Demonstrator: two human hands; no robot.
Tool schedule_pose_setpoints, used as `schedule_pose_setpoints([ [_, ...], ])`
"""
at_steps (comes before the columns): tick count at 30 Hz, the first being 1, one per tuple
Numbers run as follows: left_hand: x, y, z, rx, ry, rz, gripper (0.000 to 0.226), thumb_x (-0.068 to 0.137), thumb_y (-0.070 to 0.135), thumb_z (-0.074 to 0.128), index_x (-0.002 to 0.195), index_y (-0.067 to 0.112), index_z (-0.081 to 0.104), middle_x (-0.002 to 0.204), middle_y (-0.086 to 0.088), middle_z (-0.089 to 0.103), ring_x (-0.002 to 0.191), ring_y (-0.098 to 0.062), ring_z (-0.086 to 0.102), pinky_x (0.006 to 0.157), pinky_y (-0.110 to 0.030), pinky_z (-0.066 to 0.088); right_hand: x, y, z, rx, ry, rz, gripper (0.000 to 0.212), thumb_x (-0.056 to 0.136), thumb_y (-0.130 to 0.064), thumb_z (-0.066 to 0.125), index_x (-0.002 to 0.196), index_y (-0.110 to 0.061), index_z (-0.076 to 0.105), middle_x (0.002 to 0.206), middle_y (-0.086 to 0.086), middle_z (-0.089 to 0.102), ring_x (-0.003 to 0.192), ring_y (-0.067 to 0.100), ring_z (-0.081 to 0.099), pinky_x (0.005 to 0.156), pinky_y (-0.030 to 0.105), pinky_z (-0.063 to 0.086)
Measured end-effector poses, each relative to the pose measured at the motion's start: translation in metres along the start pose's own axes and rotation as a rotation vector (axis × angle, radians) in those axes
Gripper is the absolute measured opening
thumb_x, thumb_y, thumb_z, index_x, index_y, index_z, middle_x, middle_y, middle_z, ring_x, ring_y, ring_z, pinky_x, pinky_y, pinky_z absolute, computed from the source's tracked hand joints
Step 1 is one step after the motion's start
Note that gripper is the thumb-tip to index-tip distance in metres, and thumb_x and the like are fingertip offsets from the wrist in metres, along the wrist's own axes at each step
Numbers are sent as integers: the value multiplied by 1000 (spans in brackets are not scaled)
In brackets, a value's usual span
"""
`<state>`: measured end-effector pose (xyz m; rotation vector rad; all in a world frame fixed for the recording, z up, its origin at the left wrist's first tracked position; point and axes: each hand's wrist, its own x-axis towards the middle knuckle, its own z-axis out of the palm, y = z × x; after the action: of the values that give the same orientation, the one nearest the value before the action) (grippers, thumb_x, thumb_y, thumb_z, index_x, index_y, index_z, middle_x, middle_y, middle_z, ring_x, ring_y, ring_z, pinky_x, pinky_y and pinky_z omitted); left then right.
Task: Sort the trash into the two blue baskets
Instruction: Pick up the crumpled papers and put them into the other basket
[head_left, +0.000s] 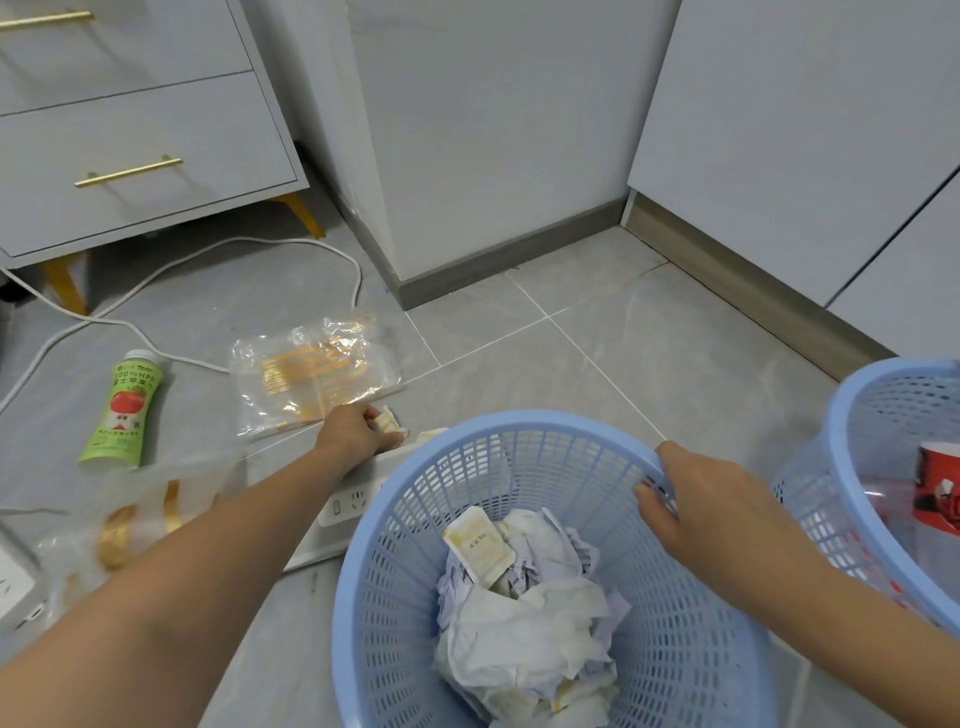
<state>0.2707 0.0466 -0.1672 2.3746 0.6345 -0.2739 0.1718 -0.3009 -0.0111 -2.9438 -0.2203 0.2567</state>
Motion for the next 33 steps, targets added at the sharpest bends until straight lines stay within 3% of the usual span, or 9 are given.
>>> schedule_pose_setpoints([
  [4, -1, 0, -1, -76, 43, -22, 46, 70, 34, 82, 101, 9, 59, 95, -5, 64, 92, -26, 62, 86, -38, 52, 0, 1, 0, 0, 9, -15, 25, 95, -34, 39, 75, -21, 33, 64, -8, 43, 55, 11, 44, 46, 21, 28],
  [6, -2, 3, -9, -364, 4, -51, 44, 71, 29, 82, 101, 3, 63, 98, -11, 69, 89, -26, 67, 84, -38, 57, -1, 0, 0, -5, 9, -18, 23, 95, -35, 39, 78, -20, 35, 64, -9, 44, 54, 9, 43, 45, 19, 28],
  [8, -15, 20, -23, -667, -66, -14, 33, 75, 22, 80, 98, 3, 66, 101, -15, 70, 84, -21, 68, 77, -28, 60, -1, 0, 0, -6, 11, -20, 22, 96, -35, 39, 80, -20, 37, 65, -9, 45, 54, 8, 43, 45, 18, 29],
  [11, -45, 55, -52, -825, -114, 102, 21, 77, 19, 76, 93, 8, 67, 81, -1, 71, 81, -17, 65, 71, -20, 58, 0, 1, 0, -11, 8, -30, 22, 96, -35, 39, 80, -20, 37, 64, -9, 44, 53, 6, 42, 45, 18, 29],
  [17, -138, 109, -100, -764, -277, 524, 33, 60, 31, 78, 87, 14, 69, 69, 9, 71, 64, -1, 64, 63, -14, 52, 0, 1, 2, -15, 22, -49, 22, 95, -36, 40, 80, -19, 35, 62, -11, 39, 60, 16, 48, 53, 25, 34],
  [22, -173, 123, -113, -409, -521, 836, 21, 63, 37, 82, 82, 32, 74, 84, 7, 72, 81, -11, 66, 79, -30, 53, 0, 1, 3, -2, 39, -57, 24, 94, -35, 42, 77, -18, 35, 61, -10, 38, 61, 20, 47, 55, 29, 34],
  [25, -150, 118, -98, -459, -302, 731, 5, 79, 27, 74, 83, 26, 72, 85, 6, 72, 79, -2, 65, 77, -25, 53, -1, 1, 2, -14, 43, -67, 24, 94, -35, 41, 78, -18, 36, 60, -11, 37, 58, 18, 45, 50, 26, 31],
  [28, -112, 104, -78, -603, -80, 392, 11, 87, 26, 65, 88, 16, 69, 88, -1, 69, 72, -3, 62, 68, -22, 51, -2, 2, 2, -19, 37, -74, 23, 95, -36, 39, 81, -18, 37, 61, -11, 37, 60, 17, 46, 48, 23, 28],
  [33, -61, 76, -48, -509, -193, 37, 34, 84, 41, 67, 100, 11, 66, 103, 0, 65, 90, -12, 60, 69, -24, 51, -2, 2, 2, -16, 26, -70, 22, 96, -37, 38, 82, -20, 36, 63, -11, 38, 61, 15, 47, 49, 22, 29],
])
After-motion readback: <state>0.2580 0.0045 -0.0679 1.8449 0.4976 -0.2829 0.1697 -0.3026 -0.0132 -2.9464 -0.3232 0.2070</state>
